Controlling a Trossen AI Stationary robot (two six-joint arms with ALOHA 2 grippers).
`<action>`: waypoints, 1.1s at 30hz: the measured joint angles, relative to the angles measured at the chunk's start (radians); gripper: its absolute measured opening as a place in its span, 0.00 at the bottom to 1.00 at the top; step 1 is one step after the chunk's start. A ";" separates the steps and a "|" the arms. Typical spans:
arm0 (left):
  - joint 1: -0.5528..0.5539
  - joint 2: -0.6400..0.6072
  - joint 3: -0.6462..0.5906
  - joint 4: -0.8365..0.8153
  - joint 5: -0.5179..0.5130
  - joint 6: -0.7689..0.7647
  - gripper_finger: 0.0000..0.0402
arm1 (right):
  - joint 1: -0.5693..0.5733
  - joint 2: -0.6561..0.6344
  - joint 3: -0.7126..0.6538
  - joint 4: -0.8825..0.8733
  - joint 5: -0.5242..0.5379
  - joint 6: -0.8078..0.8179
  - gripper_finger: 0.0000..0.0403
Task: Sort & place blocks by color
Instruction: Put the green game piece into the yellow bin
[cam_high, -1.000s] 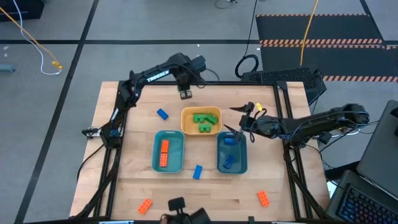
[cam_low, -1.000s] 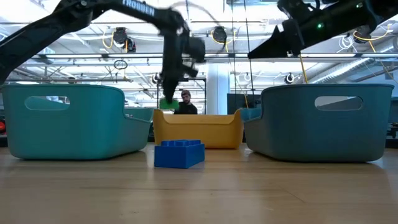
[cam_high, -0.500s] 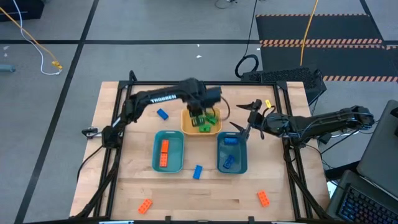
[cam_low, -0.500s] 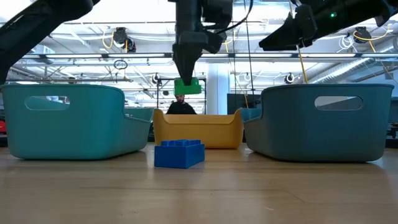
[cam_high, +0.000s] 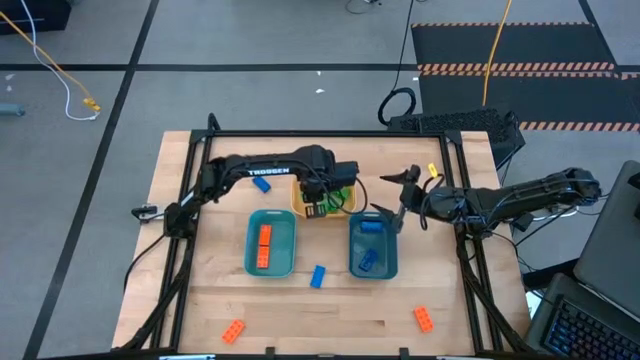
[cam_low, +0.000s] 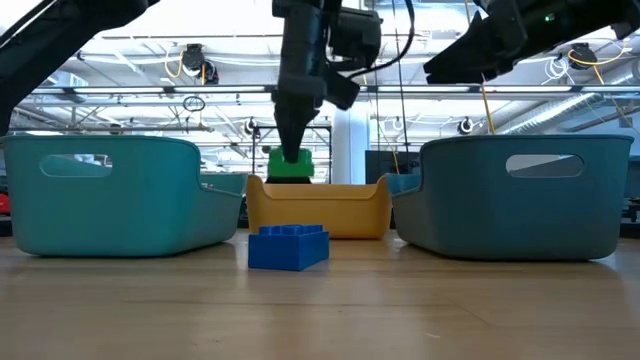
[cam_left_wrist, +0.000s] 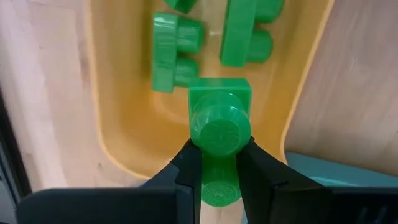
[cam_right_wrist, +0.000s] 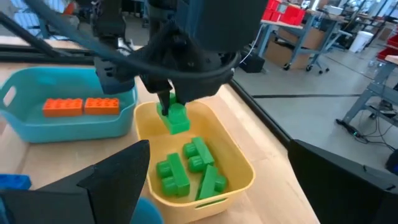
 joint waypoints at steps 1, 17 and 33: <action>-0.002 0.000 -0.011 0.005 0.000 0.000 0.17 | 0.005 0.000 0.000 -0.007 0.000 -0.001 0.94; -0.010 -0.002 -0.090 0.094 0.018 -0.018 0.17 | 0.017 0.000 0.000 -0.035 0.000 -0.006 0.94; -0.023 -0.002 -0.090 0.095 0.019 -0.021 0.17 | 0.035 0.000 0.000 -0.035 0.000 -0.006 0.94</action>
